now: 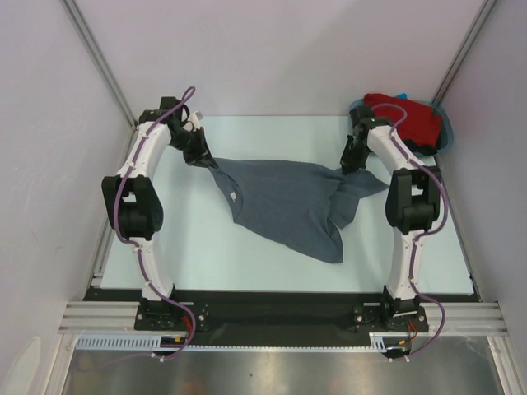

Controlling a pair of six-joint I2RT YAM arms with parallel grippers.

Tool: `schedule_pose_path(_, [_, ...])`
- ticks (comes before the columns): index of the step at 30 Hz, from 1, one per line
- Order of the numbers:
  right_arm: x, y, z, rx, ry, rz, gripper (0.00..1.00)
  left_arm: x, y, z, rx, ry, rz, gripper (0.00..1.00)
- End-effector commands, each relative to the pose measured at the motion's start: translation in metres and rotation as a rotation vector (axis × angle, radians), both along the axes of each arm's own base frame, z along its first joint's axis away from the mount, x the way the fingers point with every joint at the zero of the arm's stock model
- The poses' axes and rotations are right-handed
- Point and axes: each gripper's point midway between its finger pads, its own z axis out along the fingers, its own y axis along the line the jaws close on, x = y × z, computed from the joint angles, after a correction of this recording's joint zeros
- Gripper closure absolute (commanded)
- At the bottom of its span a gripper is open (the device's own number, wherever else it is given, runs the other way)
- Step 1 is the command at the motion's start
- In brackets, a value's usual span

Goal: Fold and stack the t-shirts
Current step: Flatten the tshirt out

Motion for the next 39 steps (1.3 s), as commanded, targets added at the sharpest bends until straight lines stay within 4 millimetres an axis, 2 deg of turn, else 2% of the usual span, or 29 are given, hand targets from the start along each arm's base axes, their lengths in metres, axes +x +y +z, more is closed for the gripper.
schedule_pose_path(1, [-0.016,0.013,0.102,0.035,-0.175,0.071,1.0,0.003,0.004,0.035,-0.011,-0.092,0.012,1.0])
schedule_pose_path(2, [-0.023,0.015,0.113,0.034,-0.186,0.095,1.0,0.001,0.004,0.041,-0.011,-0.106,0.012,1.0])
schedule_pose_path(3, [-0.039,0.017,0.135,0.044,-0.202,0.113,1.0,-0.002,0.004,0.042,-0.009,-0.106,0.013,1.0])
schedule_pose_path(4, [-0.07,0.024,0.154,0.077,-0.164,0.151,1.0,-0.011,0.005,0.048,-0.006,-0.109,0.011,0.99])
schedule_pose_path(5, [-0.083,0.028,0.156,0.098,-0.132,0.167,1.0,-0.015,0.005,0.049,-0.007,-0.108,0.011,0.99])
schedule_pose_path(7, [-0.122,0.032,0.16,0.123,-0.038,0.192,1.0,-0.026,0.004,0.051,-0.014,-0.102,0.008,0.99])
schedule_pose_path(8, [-0.138,0.04,0.163,0.13,-0.019,0.225,1.0,-0.031,0.004,0.052,-0.019,-0.101,0.006,0.99])
schedule_pose_path(10, [-0.17,0.051,0.162,0.167,0.053,0.265,1.0,-0.044,0.003,0.054,-0.025,-0.093,0.003,0.99])
schedule_pose_path(11, [-0.191,0.057,0.168,0.176,0.073,0.295,1.0,-0.048,0.002,0.055,-0.032,-0.094,0.002,0.99])
schedule_pose_path(12, [-0.204,0.064,0.169,0.202,0.095,0.317,1.0,-0.056,0.001,0.049,-0.034,-0.069,0.002,0.99])
schedule_pose_path(13, [-0.22,0.066,0.167,0.206,0.136,0.326,1.0,-0.064,0.001,0.057,-0.038,-0.08,0.003,0.99])
schedule_pose_path(16, [-0.266,0.08,0.174,0.225,0.187,0.416,1.0,-0.086,0.004,0.057,-0.024,-0.07,0.009,0.99])
schedule_pose_path(17, [-0.284,0.083,0.163,0.237,0.249,0.424,1.0,-0.091,0.005,0.057,-0.014,-0.068,0.01,0.99])
schedule_pose_path(18, [-0.308,0.092,0.171,0.296,0.255,0.462,1.0,-0.099,0.008,0.051,0.0,-0.045,0.016,0.99])
schedule_pose_path(20, [-0.337,0.097,0.166,0.312,0.315,0.437,1.0,-0.114,0.01,0.054,0.014,-0.044,0.021,0.99])
schedule_pose_path(21, [-0.367,0.1,0.16,0.324,0.371,0.472,1.0,-0.121,0.012,0.049,0.026,-0.026,0.025,0.99])
schedule_pose_path(24, [-0.416,0.104,0.148,0.351,0.533,0.444,1.0,-0.136,0.017,0.051,0.051,-0.028,0.036,0.99])
schedule_pose_path(25, [-0.427,0.104,0.153,0.347,0.513,0.467,1.0,-0.142,0.018,0.047,0.06,-0.011,0.04,0.99])
schedule_pose_path(28, [-0.434,0.102,0.167,0.389,0.472,0.397,1.0,-0.154,0.019,0.042,0.06,0.007,0.041,0.99])
schedule_pose_path(29, [-0.434,0.101,0.167,0.398,0.474,0.375,0.92,-0.155,0.019,0.041,0.062,0.009,0.041,0.99])
schedule_pose_path(30, [-0.432,0.101,0.165,0.394,0.474,0.36,0.89,-0.157,0.019,0.039,0.064,0.016,0.04,0.99])
schedule_pose_path(31, [-0.425,0.104,0.17,0.389,0.451,0.353,0.61,-0.157,0.02,0.037,0.068,0.019,0.039,0.99])
schedule_pose_path(33, [-0.404,0.101,0.17,0.327,0.355,0.341,0.28,-0.155,0.019,0.038,0.065,0.017,0.038,0.99])
schedule_pose_path(34, [-0.389,0.104,0.179,0.325,0.292,0.368,0.1,-0.153,0.019,0.037,0.062,0.02,0.037,0.99])
schedule_pose_path(38, [-0.333,0.103,0.173,0.209,0.237,0.342,0.08,-0.146,0.017,0.04,0.05,0.015,0.034,0.99])
schedule_pose_path(39, [-0.315,0.093,0.169,0.145,0.194,0.308,0.07,-0.146,0.017,0.041,0.051,0.014,0.035,0.99])
